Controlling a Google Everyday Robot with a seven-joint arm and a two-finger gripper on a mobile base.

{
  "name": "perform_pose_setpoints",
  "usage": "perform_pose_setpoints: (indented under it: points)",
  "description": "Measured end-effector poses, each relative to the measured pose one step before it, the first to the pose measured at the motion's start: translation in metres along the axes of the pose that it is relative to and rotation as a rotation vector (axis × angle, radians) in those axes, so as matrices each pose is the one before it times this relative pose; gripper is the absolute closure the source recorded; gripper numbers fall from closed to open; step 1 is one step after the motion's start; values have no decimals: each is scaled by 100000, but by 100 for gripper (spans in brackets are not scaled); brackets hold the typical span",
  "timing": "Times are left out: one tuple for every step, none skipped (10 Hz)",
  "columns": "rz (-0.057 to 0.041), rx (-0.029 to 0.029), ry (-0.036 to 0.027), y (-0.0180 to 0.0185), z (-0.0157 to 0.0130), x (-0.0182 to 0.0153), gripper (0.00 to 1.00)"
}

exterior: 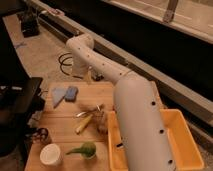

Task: Wipe red bowl with sponge

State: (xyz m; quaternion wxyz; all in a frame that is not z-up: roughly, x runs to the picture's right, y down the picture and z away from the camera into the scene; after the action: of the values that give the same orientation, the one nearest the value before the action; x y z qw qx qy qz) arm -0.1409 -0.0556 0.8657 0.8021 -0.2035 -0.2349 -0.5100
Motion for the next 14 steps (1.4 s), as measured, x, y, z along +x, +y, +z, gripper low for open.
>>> perform_pose_setpoints:
  points:
    - [359, -172, 37, 39, 22, -95, 26]
    - [1788, -718, 624, 877, -103, 120, 26]
    - [765, 304, 552, 944, 64, 406, 26]
    - [610, 2249, -594, 1179, 528, 398, 26]
    - [-522, 2202, -1631, 664, 1040, 250, 26]
    - [-816, 1257, -1586, 14, 910, 77, 26]
    - [-1037, 1060, -1663, -365, 926, -89, 26]
    - [-1793, 1421, -2448, -1069, 1500, -190, 26]
    - [-1780, 812, -2062, -1224, 1271, -222, 26]
    - [-1785, 726, -1548, -1183, 947, -129, 26]
    - [-2685, -90, -2477, -1335, 1180, -236, 26]
    - [-3103, -998, -2720, -1098, 1415, -156, 26]
    - [-1462, -696, -1462, -562, 892, 18, 26]
    - [-1474, -860, -2125, -482, 1048, -33, 26]
